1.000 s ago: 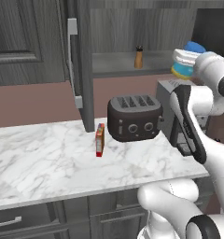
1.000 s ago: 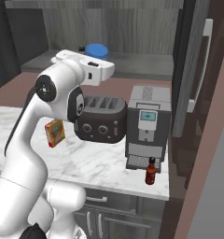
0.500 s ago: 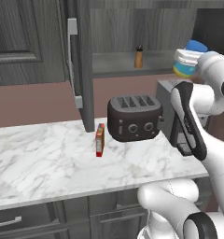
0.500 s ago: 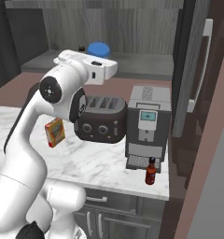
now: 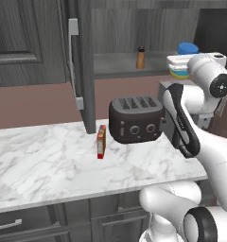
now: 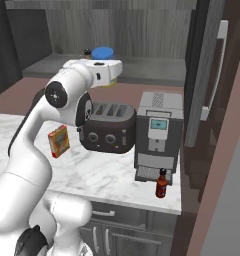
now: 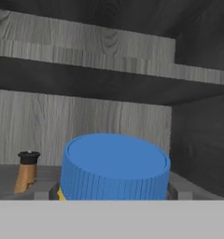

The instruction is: There are various items on the counter. Only move the condiments/shakers into the cabinet.

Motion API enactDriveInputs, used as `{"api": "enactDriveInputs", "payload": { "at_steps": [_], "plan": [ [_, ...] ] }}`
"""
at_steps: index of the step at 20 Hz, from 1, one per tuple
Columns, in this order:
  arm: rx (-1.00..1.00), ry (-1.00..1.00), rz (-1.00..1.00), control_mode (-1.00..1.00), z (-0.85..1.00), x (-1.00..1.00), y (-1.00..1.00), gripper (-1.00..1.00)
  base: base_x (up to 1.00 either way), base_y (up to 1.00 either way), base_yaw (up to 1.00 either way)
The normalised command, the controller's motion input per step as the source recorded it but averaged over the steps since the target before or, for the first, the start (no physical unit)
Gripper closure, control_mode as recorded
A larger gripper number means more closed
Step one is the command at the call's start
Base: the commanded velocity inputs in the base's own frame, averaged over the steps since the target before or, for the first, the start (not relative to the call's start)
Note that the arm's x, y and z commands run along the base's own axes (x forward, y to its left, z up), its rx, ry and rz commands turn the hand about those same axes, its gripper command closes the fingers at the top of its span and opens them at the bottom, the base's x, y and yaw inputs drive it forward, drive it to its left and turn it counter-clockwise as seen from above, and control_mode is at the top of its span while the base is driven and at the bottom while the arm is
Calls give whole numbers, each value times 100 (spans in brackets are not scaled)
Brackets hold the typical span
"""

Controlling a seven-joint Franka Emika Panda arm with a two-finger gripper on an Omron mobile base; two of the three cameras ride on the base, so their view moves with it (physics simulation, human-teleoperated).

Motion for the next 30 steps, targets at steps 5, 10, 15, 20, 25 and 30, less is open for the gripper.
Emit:
{"api": "enactDriveInputs", "payload": {
  "at_steps": [5,10,15,20,25,30],
  "plan": [
    [0,0,0,-100,1,4,0,100,0,0,0],
    [1,1,0,-100,2,23,-2,100,0,0,0],
    [0,1,0,-100,0,39,-6,100,0,0,0],
    [0,3,0,-100,0,45,-14,100,0,0,0],
    [0,1,0,-100,0,38,-14,100,0,0,0],
    [0,0,0,-100,-4,31,-11,100,0,0,0]
  ]
}}
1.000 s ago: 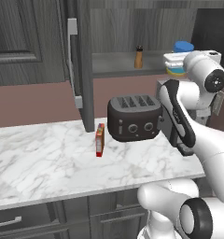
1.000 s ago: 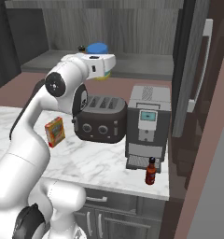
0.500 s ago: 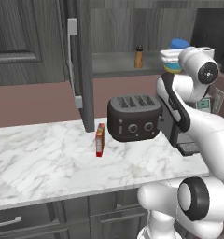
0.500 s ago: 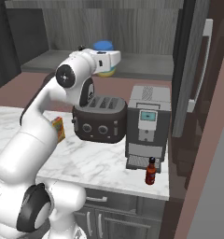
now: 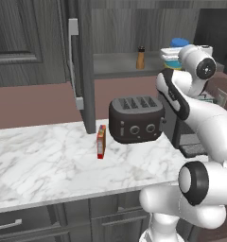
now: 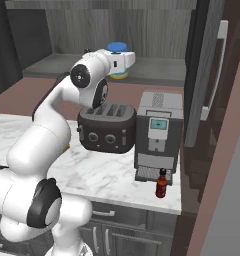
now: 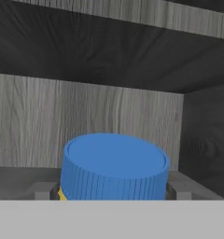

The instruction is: There are various items on the counter. Only move the condiments/shakers into the cabinet.

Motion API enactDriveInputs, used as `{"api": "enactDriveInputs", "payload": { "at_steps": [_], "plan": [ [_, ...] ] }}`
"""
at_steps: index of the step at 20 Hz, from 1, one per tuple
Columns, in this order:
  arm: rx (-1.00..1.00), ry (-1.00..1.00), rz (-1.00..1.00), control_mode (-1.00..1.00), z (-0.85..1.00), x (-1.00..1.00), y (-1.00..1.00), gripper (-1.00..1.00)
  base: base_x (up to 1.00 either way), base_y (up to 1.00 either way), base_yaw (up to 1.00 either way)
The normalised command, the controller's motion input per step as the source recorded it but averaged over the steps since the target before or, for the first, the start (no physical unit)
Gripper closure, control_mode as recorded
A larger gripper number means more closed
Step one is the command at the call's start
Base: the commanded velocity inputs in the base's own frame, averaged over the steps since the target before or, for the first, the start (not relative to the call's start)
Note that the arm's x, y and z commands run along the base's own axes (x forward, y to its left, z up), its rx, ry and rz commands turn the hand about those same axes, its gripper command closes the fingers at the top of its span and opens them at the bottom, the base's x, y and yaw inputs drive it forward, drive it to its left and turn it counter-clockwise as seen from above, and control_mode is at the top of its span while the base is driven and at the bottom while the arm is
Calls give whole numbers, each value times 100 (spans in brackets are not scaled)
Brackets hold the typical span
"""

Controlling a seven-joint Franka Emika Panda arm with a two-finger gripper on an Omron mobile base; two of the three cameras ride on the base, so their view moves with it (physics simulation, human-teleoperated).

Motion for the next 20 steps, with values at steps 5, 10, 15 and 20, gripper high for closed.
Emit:
{"api": "enactDriveInputs", "payload": {
  "at_steps": [5,10,15,20],
  "plan": [
    [0,0,0,-100,-12,35,-6,100,0,0,0],
    [0,0,0,-100,-5,50,-2,100,0,0,0],
    [0,1,0,-100,0,60,0,100,0,0,0],
    [0,0,0,-100,-3,42,-2,100,0,0,0]
  ]
}}
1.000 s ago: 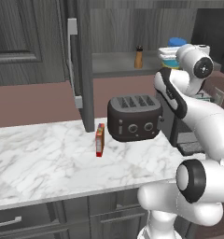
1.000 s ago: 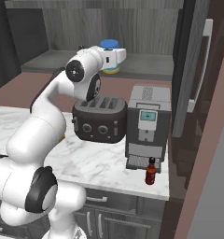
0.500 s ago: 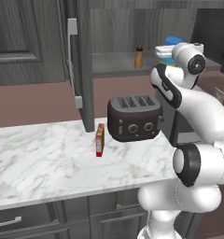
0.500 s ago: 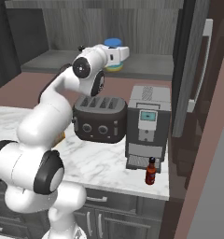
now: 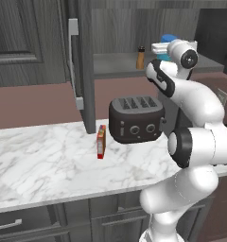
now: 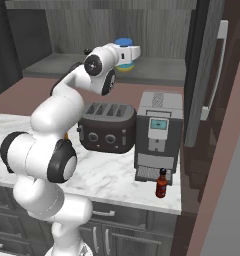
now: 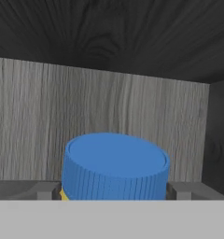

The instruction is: There are various items on the counter. Only move the condiments/shakers into the cabinet.

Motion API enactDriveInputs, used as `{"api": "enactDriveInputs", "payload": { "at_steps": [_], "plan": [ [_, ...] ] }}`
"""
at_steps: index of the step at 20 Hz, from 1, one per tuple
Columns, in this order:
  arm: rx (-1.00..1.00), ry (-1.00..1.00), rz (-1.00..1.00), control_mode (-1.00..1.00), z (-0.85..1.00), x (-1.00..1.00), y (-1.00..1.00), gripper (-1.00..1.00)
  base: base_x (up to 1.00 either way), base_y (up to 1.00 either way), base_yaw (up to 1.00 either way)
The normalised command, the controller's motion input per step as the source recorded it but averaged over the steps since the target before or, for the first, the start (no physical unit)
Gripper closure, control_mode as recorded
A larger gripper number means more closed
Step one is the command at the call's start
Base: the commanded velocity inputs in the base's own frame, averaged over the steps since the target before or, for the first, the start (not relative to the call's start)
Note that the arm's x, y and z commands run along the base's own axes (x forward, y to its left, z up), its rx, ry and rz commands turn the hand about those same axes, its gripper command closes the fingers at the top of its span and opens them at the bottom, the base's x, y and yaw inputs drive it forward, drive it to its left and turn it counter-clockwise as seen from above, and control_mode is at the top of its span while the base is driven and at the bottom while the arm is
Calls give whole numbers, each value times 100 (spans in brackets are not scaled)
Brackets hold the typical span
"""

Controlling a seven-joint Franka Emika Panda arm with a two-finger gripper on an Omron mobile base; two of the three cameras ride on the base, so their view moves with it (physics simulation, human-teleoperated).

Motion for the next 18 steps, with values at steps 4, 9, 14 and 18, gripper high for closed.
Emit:
{"api": "enactDriveInputs", "payload": {
  "at_steps": [4,9,14,18],
  "plan": [
    [0,0,0,-100,-8,3,0,-100,0,0,0],
    [0,0,0,-100,0,0,0,-100,0,0,0],
    [0,0,0,-100,0,1,0,-100,0,0,0],
    [-2,0,0,-100,-16,0,0,-100,0,0,0]
  ]
}}
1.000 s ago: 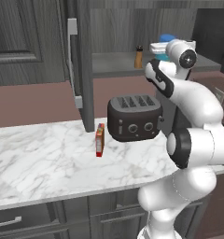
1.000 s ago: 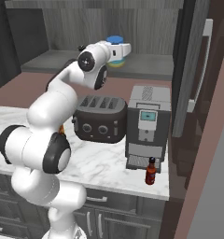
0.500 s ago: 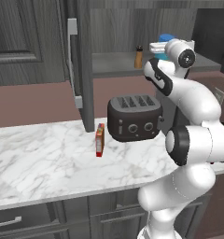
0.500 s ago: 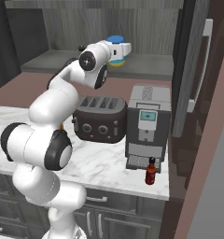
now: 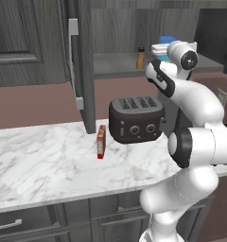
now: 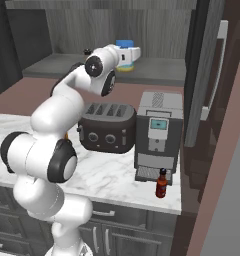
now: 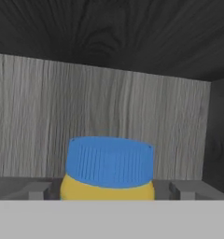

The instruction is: There are various items on the counter. Only move the condiments/shakers into the cabinet.

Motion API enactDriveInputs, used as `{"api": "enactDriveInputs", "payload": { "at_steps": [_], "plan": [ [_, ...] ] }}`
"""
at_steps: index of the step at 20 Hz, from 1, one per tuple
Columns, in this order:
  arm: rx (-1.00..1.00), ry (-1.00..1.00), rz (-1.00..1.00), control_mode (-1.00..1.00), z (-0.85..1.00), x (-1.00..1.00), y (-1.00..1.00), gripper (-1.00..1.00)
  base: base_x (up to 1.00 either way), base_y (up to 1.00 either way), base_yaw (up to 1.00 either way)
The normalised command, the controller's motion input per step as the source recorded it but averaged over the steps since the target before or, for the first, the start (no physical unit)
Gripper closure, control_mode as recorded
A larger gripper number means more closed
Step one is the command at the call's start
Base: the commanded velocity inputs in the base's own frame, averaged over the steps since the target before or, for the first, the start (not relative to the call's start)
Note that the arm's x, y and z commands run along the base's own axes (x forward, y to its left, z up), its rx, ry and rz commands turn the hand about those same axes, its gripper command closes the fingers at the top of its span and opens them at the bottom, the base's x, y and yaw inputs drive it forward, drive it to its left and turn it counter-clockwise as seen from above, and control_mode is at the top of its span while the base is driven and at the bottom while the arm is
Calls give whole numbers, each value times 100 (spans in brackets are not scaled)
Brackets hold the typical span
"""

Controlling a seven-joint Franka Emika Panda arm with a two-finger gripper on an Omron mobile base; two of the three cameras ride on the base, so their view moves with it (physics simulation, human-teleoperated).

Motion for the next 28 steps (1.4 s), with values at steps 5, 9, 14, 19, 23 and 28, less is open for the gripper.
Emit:
{"api": "enactDriveInputs", "payload": {
  "at_steps": [5,9,14,19,23,28],
  "plan": [
    [0,2,0,-100,-20,-31,0,-100,0,0,0],
    [1,1,0,-100,-12,-96,0,-100,0,0,0],
    [7,3,-1,-100,2,-100,0,-100,0,0,0],
    [11,24,-10,-100,16,-100,0,-100,0,0,0],
    [13,40,-23,-100,3,-100,0,-100,0,0,0],
    [6,59,-30,-100,-24,-100,0,-100,0,0,0]
  ]
}}
